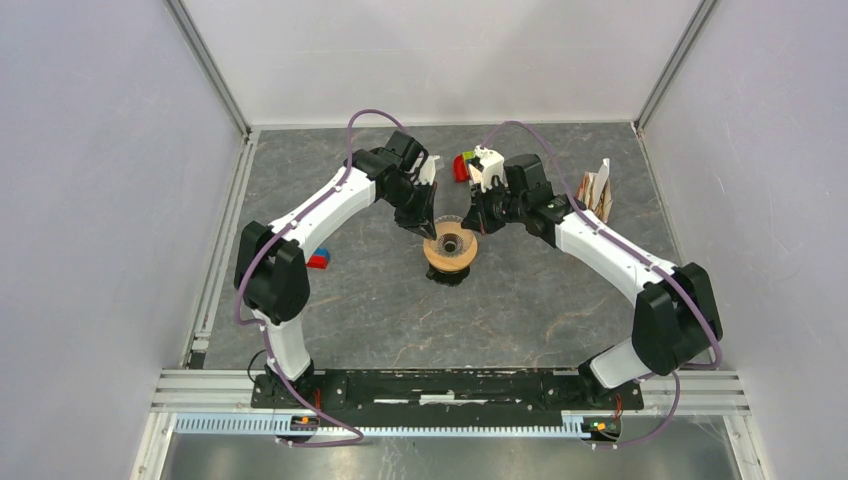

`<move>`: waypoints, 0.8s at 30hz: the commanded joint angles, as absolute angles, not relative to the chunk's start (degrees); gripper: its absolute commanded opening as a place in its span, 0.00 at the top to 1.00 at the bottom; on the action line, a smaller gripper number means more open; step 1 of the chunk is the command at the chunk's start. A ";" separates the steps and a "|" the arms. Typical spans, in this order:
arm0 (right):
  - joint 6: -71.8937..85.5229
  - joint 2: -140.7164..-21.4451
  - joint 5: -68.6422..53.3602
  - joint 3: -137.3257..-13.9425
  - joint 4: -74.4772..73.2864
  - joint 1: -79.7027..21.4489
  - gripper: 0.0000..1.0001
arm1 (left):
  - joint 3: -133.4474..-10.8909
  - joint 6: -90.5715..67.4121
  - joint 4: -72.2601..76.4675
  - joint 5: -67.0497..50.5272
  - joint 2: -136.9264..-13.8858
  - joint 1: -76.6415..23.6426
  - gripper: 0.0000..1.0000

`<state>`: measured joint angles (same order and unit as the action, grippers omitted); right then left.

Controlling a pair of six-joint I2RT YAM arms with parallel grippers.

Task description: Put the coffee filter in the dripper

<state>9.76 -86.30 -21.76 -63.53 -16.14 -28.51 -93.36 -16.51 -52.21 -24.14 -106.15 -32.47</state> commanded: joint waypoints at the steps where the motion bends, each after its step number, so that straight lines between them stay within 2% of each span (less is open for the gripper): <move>1: 7.01 -88.52 -19.83 -60.42 -15.54 -30.15 1.00 | -92.01 -16.26 -51.70 -26.94 -108.89 -34.54 0.98; 24: 5.52 -89.14 -17.41 -56.80 -13.86 -30.32 1.00 | -93.70 -15.95 -52.30 -27.29 -111.08 -35.30 0.98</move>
